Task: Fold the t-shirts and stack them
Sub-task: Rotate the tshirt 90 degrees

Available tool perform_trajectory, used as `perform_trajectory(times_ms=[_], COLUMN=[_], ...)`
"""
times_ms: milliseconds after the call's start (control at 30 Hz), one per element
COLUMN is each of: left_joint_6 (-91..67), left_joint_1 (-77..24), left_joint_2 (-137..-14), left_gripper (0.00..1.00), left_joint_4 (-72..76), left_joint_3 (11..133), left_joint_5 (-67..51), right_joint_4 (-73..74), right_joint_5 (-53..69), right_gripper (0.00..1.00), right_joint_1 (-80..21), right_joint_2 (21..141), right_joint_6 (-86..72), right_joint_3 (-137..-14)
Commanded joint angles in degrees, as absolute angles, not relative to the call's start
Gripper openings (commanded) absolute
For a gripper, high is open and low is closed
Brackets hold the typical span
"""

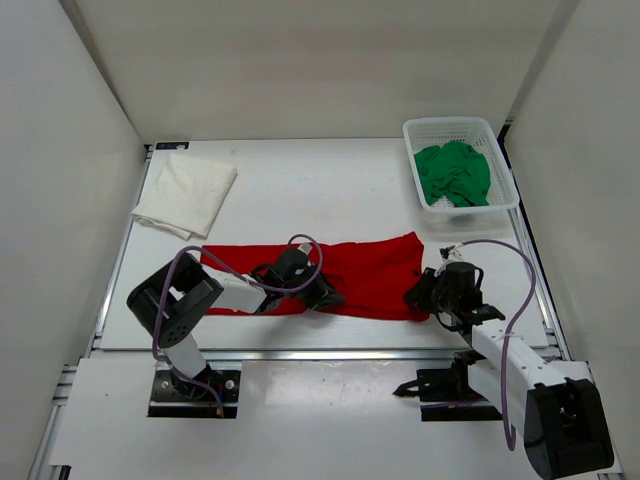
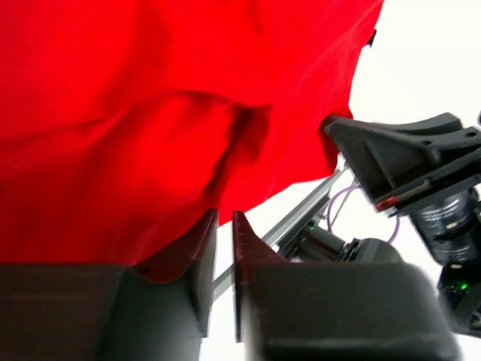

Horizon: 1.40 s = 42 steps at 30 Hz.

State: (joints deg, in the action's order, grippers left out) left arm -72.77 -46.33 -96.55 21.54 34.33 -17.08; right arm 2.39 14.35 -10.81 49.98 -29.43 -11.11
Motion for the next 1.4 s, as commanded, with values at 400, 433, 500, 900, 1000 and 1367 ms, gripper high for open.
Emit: perform_trajectory(times_ms=[400, 433, 500, 900, 1000, 1367], left_joint_6=[-58.3, -57.1, -51.8, -50.5, -47.9, -41.4], left_joint_1=[-37.7, -35.2, -30.4, -0.7, 5.4, -2.4], left_joint_2=[-86.1, -84.2, -81.3, -78.0, -77.3, -66.4], left_gripper=[0.64, 0.64, 0.67, 0.66, 0.67, 0.69], left_joint_4=[14.0, 12.8, 9.3, 12.5, 10.3, 0.0], left_joint_3=[35.4, 34.9, 34.7, 17.4, 15.6, 24.5], left_joint_5=[-22.0, -21.5, -19.0, -24.9, -24.7, -20.8], right_joint_4=[5.4, 3.7, 0.5, -9.7, -7.0, 1.8], right_joint_5=[7.7, 7.9, 9.0, 11.9, 9.7, 6.0], right_gripper=[0.14, 0.14, 0.14, 0.06, 0.06, 0.15], right_joint_1=[-18.0, -18.9, -20.0, -12.3, -9.4, -15.5], right_joint_2=[47.7, 48.2, 51.6, 71.1, 67.2, 60.0], right_joint_6=[-30.0, -30.1, -30.7, -30.3, -29.7, -27.0], right_joint_3=[-18.6, -19.1, -19.4, -19.1, -18.0, -26.0])
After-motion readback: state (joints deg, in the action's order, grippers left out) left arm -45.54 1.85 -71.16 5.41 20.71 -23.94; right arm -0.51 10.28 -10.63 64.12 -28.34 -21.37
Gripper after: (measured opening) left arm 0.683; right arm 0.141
